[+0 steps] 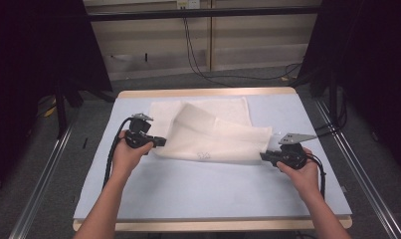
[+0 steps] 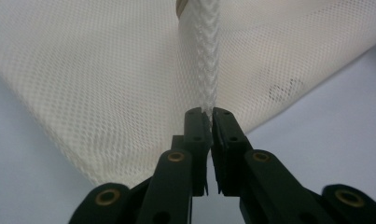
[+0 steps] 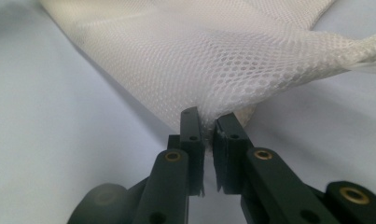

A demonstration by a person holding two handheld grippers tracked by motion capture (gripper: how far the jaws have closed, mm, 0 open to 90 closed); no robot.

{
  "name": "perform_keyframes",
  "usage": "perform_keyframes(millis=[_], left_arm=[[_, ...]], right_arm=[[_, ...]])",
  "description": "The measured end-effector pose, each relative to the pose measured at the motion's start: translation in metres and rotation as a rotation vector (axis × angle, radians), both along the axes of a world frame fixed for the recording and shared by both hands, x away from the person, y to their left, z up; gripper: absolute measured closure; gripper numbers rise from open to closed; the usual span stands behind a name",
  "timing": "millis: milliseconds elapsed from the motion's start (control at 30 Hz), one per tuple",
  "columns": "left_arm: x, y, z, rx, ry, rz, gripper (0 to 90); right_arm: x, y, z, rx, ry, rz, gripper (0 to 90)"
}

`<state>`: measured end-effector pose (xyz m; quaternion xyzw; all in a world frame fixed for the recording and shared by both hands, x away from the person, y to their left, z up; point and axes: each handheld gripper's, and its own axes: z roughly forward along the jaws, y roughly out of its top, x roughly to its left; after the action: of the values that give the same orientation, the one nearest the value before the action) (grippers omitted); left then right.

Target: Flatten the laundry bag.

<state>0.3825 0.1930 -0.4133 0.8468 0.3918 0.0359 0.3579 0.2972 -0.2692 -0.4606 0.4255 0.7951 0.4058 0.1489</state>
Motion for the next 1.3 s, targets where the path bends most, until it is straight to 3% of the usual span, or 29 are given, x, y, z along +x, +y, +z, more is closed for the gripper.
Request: perform_keyframes(millis=[67, 167, 233, 500, 667, 800, 933, 1033, 1300], left_arm=[[-0.007, 0.008, -0.01, -0.006, 0.008, 0.02, 87.1], [-0.016, 0.022, -0.022, -0.066, 0.024, 0.049, 87.6], [-0.022, 0.028, -0.026, -0.085, 0.018, 0.062, 87.7], [-0.04, 0.049, -0.032, -0.071, -0.019, 0.082, 88.2], [-0.047, 0.059, -0.039, -0.089, -0.018, 0.102, 88.1], [-0.048, 0.063, -0.041, -0.101, -0.015, 0.116, 88.0], [-0.047, 0.063, -0.04, -0.077, -0.023, 0.118, 87.9], [-0.047, 0.065, -0.041, -0.083, -0.021, 0.125, 87.8], [-0.049, 0.067, -0.041, -0.081, -0.022, 0.122, 87.0]], right_arm=[[-0.001, -0.001, -0.002, 0.011, -0.002, 0.001, 83.1], [-0.003, -0.002, -0.006, 0.005, 0.002, 0.002, 83.1], [-0.004, -0.003, -0.007, -0.007, 0.001, 0.011, 83.6], [-0.01, -0.005, -0.013, -0.037, -0.011, 0.048, 84.2], [-0.015, -0.008, -0.016, -0.04, -0.024, 0.067, 84.3], [-0.02, -0.01, -0.018, -0.044, -0.041, 0.093, 83.6], [-0.022, -0.012, -0.019, -0.043, -0.056, 0.116, 82.0], [-0.024, -0.014, -0.018, -0.052, -0.065, 0.128, 81.0], [-0.027, -0.021, -0.018, -0.054, -0.053, 0.129, 79.6]])
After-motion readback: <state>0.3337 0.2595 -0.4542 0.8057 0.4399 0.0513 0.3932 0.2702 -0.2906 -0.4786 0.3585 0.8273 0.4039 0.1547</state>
